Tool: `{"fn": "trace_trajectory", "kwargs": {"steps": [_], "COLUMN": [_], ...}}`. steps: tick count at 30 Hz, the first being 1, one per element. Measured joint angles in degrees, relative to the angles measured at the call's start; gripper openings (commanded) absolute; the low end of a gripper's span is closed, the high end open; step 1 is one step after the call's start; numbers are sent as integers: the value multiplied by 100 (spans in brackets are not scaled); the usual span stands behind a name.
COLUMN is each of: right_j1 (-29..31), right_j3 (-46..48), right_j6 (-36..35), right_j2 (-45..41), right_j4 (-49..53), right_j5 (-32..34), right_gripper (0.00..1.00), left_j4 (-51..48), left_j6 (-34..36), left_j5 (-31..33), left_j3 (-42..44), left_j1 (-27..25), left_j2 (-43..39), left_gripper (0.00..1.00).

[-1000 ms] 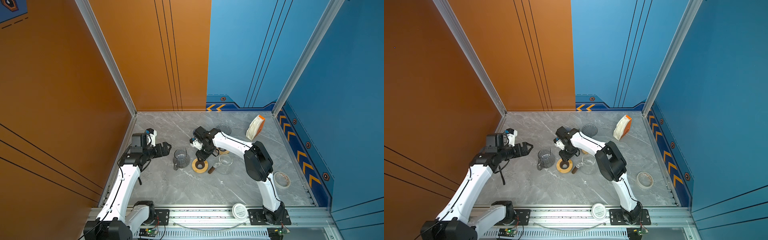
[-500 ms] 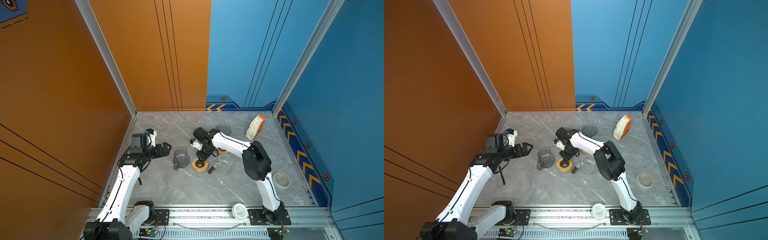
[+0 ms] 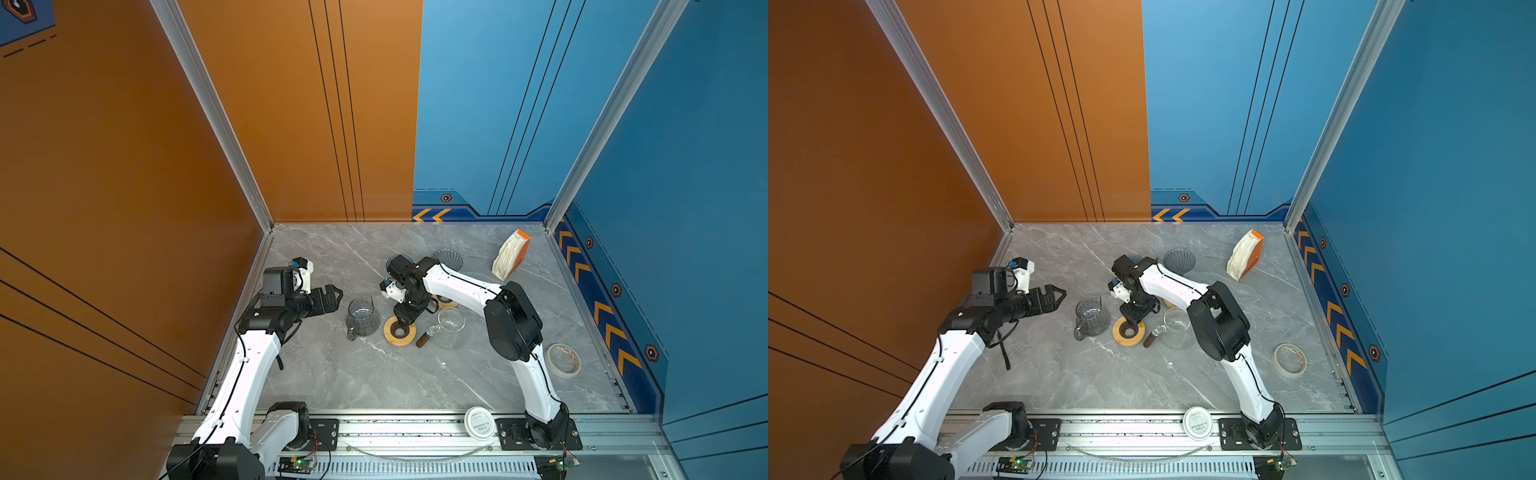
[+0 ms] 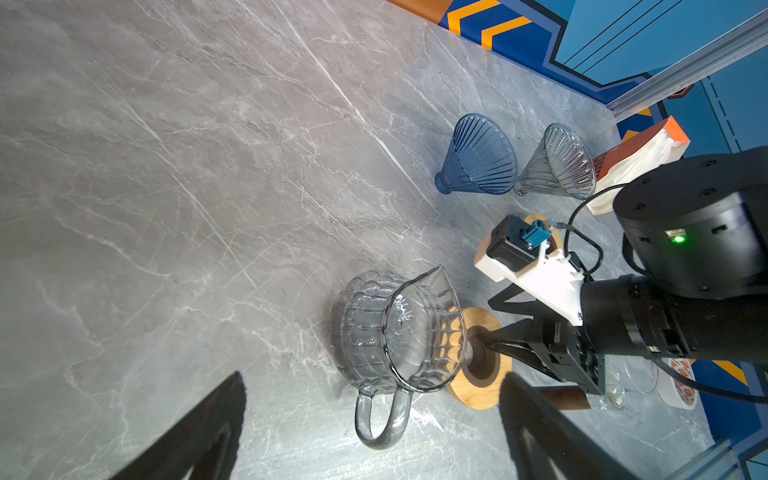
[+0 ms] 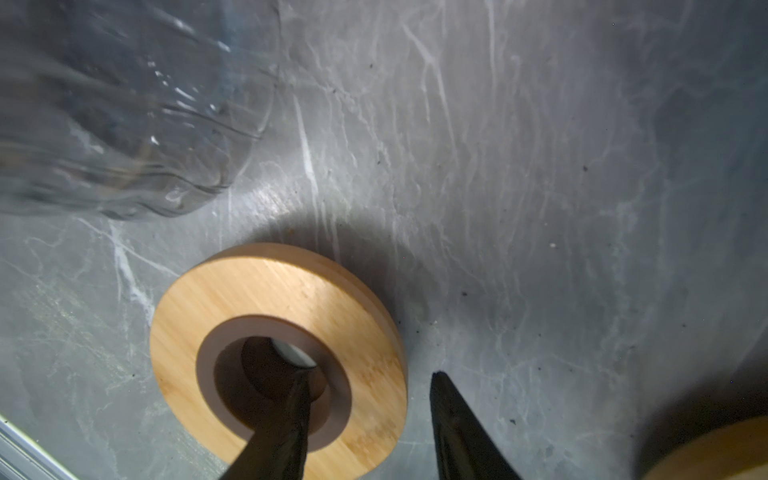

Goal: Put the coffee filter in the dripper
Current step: 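Lower the right gripper into the bamboo ring's hole and grip it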

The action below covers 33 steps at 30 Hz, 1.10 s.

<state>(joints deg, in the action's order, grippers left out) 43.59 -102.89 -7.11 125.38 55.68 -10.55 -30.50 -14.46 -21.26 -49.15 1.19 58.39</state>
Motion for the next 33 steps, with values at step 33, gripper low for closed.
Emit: {"fn": "trace_trajectory", "kwargs": {"steps": [33], "right_j1": [-4], "right_j3": [-197], "right_j6": [-63], "right_j2": [229], "right_j4": [238], "right_j5": [-42], "right_gripper": [20], "left_j4": [2], "left_j6": [13], "left_j5": [175], "left_j3": [85], "left_j1": [0], "left_j2": [-103], "left_gripper": [95]}}
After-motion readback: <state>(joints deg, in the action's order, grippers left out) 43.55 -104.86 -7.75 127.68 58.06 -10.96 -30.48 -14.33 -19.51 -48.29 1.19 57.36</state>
